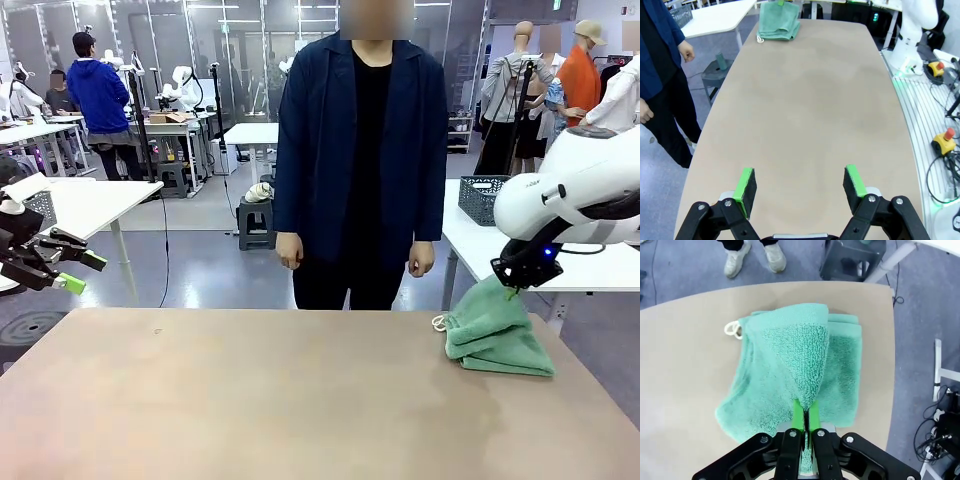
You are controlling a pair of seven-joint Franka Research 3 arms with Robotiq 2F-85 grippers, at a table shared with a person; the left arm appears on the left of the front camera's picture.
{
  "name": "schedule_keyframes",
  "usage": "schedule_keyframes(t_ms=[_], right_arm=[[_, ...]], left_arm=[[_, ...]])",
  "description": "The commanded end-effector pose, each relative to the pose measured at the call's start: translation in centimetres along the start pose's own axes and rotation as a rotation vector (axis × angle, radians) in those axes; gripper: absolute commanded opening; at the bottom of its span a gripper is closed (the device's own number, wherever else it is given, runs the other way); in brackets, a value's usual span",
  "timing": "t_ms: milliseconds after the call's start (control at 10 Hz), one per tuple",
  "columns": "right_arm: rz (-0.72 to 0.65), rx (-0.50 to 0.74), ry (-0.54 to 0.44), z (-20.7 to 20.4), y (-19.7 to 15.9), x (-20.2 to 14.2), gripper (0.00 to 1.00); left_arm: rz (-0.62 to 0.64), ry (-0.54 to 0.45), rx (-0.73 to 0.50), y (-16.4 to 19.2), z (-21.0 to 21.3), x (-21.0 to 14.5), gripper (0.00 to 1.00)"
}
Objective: Fold the towels and place them in the basket.
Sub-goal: Stack the folded Towel with hook on the right side of the table.
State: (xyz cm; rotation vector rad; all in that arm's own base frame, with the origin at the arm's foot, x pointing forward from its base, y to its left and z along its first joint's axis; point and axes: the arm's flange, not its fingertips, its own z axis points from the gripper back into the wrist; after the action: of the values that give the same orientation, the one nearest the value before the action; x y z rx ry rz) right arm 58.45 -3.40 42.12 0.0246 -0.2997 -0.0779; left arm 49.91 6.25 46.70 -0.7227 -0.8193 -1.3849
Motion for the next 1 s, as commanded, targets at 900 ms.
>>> schedule_keyframes(t_ms=[900], right_arm=[[0.001,0.109,0.102,-6.6,-7.0,3.3,0.04]], left_arm=[[-0.003,-0.005,0.002,-0.2,0.0,0.2,0.89]])
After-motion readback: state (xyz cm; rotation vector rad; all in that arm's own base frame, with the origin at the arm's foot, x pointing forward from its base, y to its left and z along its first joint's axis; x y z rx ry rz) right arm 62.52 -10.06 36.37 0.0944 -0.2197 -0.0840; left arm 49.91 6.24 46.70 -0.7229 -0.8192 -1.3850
